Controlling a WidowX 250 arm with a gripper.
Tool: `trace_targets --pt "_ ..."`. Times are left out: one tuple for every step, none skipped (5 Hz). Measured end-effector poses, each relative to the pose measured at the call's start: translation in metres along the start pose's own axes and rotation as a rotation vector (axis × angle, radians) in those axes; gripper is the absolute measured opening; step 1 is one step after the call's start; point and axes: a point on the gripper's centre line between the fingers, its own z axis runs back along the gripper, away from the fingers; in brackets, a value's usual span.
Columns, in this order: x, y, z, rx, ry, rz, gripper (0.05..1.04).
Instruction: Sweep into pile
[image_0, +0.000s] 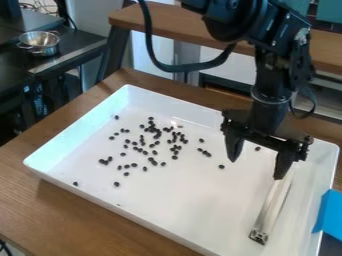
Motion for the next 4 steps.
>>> trace_targets --pt "-0.005 0.000 -0.011 0.005 0.036 0.003 0.999" --pt "-0.005 -0.006 -0.010 -0.031 0.056 0.031 1.000" --pt "0.000 -0.009 -0.020 -0.027 0.070 0.054 1.000" --pt "0.004 -0.011 -0.032 -0.020 0.091 0.083 1.000"
